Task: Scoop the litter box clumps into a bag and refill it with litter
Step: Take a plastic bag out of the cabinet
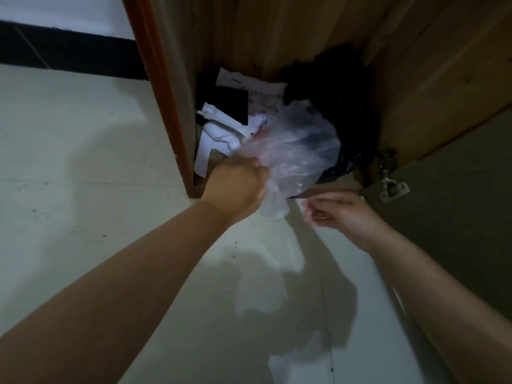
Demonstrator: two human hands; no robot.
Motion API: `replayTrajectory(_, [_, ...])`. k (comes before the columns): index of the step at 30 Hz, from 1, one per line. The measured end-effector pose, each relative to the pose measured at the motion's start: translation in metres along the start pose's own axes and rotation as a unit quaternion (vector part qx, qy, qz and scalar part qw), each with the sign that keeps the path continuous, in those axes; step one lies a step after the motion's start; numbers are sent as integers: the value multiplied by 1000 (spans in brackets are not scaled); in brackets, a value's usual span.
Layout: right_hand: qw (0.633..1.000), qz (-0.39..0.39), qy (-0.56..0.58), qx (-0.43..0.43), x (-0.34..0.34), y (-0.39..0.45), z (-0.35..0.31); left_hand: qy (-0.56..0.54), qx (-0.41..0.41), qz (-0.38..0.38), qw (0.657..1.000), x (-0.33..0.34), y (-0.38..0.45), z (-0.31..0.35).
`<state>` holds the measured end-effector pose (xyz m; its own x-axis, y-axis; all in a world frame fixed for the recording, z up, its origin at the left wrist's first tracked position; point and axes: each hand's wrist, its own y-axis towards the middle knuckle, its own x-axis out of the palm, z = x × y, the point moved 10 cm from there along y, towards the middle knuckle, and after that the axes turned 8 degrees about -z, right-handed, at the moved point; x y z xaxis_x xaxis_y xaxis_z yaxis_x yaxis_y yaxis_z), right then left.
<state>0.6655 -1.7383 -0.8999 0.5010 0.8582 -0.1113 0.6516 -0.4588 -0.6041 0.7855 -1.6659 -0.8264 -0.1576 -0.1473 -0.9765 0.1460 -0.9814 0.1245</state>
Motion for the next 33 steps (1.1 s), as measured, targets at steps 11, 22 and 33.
replayTrajectory(11, [808, 120, -493, -299, 62, 50, -131, -218, -197, -237, 926, 56, -61, -73])
replayTrajectory(22, [781, 197, -590, -58, 87, 137, -122, -175, -303, -245, 904, 46, -139, -105])
replayTrajectory(33, [750, 158, -576, -283, 128, 4, -127, -219, -349, -371, 832, 47, -216, -125])
